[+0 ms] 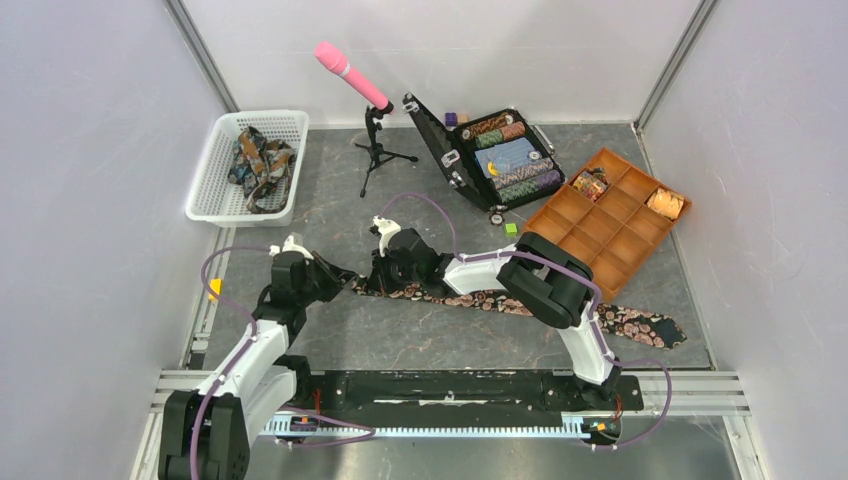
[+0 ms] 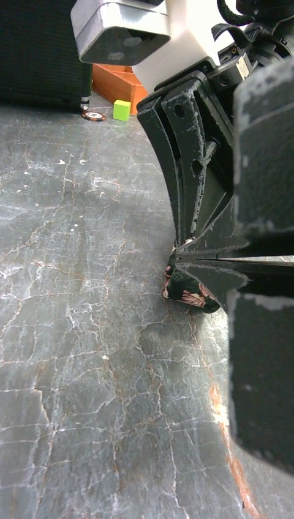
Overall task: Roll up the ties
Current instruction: Roll the tie at the center of the board.
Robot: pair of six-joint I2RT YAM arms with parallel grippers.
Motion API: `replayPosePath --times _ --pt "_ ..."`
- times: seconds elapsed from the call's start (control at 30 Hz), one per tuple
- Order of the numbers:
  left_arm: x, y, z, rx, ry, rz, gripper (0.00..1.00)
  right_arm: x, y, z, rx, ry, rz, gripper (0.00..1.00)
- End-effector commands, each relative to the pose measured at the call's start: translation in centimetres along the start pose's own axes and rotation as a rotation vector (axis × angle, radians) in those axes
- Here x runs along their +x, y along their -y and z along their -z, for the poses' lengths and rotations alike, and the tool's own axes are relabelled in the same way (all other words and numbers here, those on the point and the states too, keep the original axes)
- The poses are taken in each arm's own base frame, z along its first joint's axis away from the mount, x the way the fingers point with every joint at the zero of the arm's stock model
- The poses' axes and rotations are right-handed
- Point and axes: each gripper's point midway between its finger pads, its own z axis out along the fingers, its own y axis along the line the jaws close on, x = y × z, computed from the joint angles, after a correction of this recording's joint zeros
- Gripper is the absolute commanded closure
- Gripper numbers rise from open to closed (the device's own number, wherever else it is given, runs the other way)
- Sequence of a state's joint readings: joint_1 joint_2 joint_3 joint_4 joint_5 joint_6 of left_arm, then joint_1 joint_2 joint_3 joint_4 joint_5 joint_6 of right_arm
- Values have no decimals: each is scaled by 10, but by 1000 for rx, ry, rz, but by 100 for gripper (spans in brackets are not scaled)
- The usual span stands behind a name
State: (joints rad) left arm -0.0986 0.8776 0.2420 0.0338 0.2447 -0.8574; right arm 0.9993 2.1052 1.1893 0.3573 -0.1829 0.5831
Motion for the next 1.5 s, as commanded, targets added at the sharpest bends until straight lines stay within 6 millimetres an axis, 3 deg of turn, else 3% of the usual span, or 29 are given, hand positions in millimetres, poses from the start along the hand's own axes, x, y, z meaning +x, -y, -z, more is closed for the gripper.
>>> replayPosePath --times 0.0,0.13,0.33,0.53,0.63,0.8,1.13,1.47 --pt "4 12 1 56 -8 42 98 1 3 -3 4 7 -8 100" --pt "-2 6 2 13 22 39 98 1 3 -3 6 7 -9 100" --pt "-38 -11 12 -181 150 23 97 3 4 -1 8 5 -8 100" --pt "-56 -42 20 -397 203 26 97 2 3 0 7 3 -4 100" --pt "-50 -56 15 -465 155 8 98 2 4 -1 10 4 -5 100" --pt "-23 -78 -1 -524 20 13 98 2 4 -2 8 4 -5 100" --pt "0 -63 -19 -369 -69 31 98 3 4 -2 11 4 -5 100" --pt "12 -56 -5 -317 -99 23 98 2 5 -3 13 4 -6 100"
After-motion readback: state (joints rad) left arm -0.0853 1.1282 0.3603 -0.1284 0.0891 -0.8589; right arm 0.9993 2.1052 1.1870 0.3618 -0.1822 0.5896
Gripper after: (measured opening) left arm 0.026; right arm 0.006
